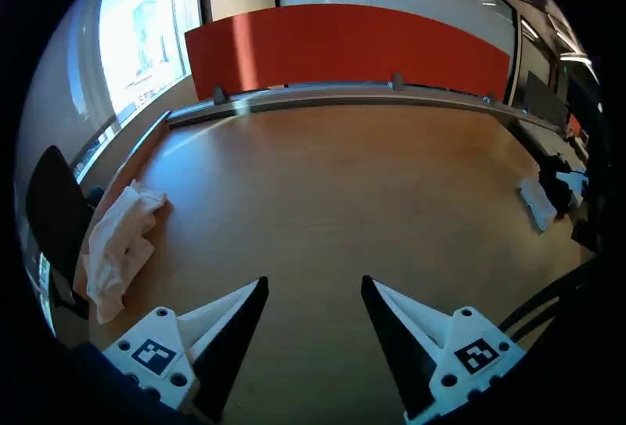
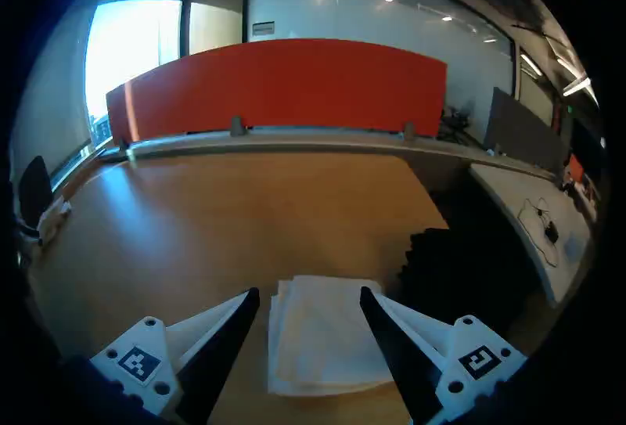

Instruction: Fold towel

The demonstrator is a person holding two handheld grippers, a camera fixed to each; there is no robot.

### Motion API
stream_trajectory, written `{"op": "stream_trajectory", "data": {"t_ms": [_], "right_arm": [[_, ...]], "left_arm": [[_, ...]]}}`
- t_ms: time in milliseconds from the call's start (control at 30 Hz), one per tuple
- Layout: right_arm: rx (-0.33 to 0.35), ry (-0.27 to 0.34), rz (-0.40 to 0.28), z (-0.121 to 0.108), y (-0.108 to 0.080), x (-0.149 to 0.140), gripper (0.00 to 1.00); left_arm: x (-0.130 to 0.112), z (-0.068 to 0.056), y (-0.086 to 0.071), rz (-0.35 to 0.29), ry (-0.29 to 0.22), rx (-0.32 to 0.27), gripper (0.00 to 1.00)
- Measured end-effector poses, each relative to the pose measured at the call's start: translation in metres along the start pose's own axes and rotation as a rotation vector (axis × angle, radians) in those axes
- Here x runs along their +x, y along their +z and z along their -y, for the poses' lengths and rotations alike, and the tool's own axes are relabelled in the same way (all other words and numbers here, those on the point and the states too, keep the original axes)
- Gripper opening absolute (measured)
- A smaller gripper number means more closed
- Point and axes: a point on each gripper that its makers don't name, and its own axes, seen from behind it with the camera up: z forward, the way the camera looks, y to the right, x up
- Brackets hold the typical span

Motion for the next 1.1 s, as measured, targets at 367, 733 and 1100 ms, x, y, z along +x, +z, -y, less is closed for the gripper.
{"op": "stream_trajectory", "data": {"t_ms": [367, 733, 1100], "right_arm": [[-0.025, 0.03, -0.132, 0.002, -0.007, 0.033, 0.99], [-0.117, 0.013, -0.21, -0.011, -0.012, 0.052, 0.99], [-0.127, 0.047, -0.279, -0.009, -0.025, 0.079, 0.99]], "left_arm": [[0.02, 0.004, 0.001, -0.052, -0.003, 0.005, 0.87], [0.052, 0.012, 0.0, -0.157, 0.004, 0.027, 0.88], [0.083, 0.022, -0.001, -0.239, -0.027, 0.039, 0.88]]}}
